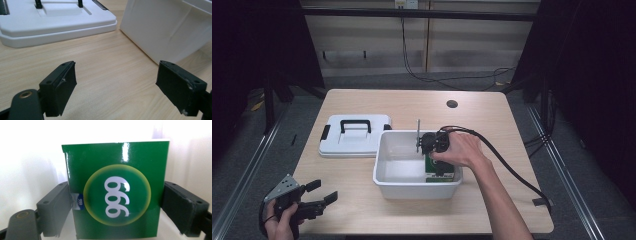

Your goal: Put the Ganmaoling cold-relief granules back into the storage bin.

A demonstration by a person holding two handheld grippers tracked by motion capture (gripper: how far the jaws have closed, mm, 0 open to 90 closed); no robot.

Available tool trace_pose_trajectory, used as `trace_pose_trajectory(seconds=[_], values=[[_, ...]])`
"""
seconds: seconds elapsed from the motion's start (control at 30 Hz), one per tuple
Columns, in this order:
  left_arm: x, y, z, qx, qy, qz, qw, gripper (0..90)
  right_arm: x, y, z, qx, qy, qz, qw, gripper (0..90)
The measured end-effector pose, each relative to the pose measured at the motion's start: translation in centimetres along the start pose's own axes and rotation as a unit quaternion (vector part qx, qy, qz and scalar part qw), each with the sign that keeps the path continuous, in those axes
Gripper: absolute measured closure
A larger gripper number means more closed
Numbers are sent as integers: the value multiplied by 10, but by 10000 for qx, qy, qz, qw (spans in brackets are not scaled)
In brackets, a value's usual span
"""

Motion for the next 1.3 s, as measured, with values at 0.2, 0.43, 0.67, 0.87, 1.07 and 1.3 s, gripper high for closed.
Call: trace_pose_trajectory(seconds=[0.2,0.43,0.67,0.87,1.07,1.3], values=[[0,0,0,20,7,12,10000,158,-10,1,3,3,107,-331,9994,137],[0,0,0,18,1,9,10000,159,-20,6,6,-43,116,-641,9979,127],[-1,0,0,24,-6,14,10000,158,-28,13,8,-7,183,-1025,9946,126],[0,0,0,0,7,20,10000,158,-41,24,11,107,260,-1755,9841,131],[0,0,0,-13,-13,11,10000,158,-47,35,13,250,327,-2099,9769,133],[-1,0,0,1,-47,9,10000,158,-52,53,22,446,623,-2966,9519,135]])
Point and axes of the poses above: each handheld gripper's, and its own axes: x roughly forward along the jaws, y roughly out of its underside, z roughly to its left, the point moved 2 cm from there along x, roughly forward along the jaws, and after that the axes turned 9 degrees about -z, right-handed, at the moved point
